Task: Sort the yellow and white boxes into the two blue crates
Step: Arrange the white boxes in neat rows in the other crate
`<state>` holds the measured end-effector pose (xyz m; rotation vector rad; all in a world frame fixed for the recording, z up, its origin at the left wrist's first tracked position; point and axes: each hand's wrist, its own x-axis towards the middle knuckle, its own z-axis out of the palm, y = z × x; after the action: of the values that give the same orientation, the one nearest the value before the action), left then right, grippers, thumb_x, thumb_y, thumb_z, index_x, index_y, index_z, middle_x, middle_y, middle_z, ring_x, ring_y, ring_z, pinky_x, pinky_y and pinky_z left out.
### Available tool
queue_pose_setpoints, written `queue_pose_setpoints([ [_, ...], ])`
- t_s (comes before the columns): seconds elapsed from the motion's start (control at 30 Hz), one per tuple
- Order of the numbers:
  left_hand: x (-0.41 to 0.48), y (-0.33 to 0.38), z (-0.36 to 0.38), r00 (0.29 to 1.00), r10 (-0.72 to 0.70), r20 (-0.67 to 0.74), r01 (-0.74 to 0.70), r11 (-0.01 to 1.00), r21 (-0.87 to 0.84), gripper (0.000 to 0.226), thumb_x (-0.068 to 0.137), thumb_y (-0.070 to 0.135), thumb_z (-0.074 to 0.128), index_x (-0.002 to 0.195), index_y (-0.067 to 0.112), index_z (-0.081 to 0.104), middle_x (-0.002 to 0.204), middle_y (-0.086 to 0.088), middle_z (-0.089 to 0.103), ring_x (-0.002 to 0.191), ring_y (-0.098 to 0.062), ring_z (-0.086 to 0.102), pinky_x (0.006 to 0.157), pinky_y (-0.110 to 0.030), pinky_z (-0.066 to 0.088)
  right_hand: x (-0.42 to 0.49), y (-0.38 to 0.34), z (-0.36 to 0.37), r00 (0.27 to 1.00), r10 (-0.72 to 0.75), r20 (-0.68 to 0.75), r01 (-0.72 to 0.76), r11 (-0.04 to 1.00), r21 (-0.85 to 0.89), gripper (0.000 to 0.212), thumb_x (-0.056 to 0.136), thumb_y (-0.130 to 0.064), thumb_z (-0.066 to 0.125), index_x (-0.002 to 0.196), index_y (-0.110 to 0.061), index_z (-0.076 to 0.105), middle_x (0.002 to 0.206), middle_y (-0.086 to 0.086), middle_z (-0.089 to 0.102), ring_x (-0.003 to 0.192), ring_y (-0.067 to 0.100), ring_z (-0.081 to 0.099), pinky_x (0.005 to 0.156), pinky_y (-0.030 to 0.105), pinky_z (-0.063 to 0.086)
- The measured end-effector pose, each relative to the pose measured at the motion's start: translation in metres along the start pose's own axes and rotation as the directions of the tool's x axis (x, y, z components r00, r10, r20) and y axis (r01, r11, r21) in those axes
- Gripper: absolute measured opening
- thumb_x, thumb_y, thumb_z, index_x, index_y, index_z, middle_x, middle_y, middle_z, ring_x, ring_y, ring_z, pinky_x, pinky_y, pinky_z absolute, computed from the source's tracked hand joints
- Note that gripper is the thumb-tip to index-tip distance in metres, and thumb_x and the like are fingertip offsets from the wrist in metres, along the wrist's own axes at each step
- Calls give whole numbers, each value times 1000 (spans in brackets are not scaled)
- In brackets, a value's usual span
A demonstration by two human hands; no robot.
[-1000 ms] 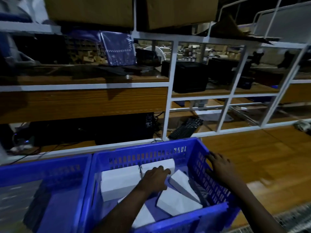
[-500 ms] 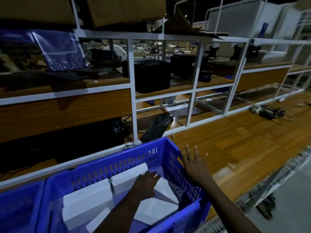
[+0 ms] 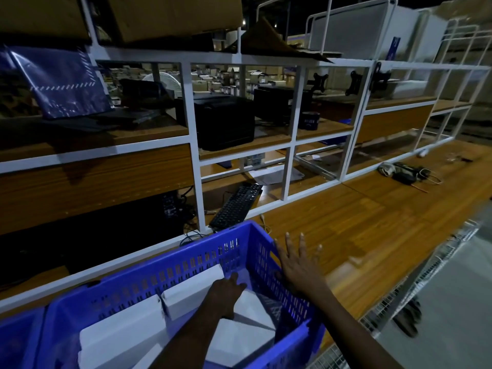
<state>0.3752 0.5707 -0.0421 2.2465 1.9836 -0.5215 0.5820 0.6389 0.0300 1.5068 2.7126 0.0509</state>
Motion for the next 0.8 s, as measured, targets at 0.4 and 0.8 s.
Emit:
queue_pose_setpoints([
  [0.4, -26, -9, -10, 989, -76, -127, 55, 985, -165, 107, 62, 45, 81, 150, 19, 26, 146, -20, 34, 116, -38, 55, 95, -43, 47, -5, -3, -5, 997, 64, -44, -58, 989, 139, 83, 85, -73, 10, 153, -30, -10, 160, 12, -16, 145, 42, -17, 108, 69, -6],
  [0.8, -115, -54, -11, 861, -399, -314, 198, 833, -516, 110, 61, 58, 71, 153, 27, 19, 154, 0, 33, 138, -23, 38, 111, -39, 36, -3, -104, -28, 984, -74, -160, 170, 642, 748, 12, 96, -23, 50, 104, -32, 53, 87, -9, 63, 85, 10, 63, 62, 9, 39],
])
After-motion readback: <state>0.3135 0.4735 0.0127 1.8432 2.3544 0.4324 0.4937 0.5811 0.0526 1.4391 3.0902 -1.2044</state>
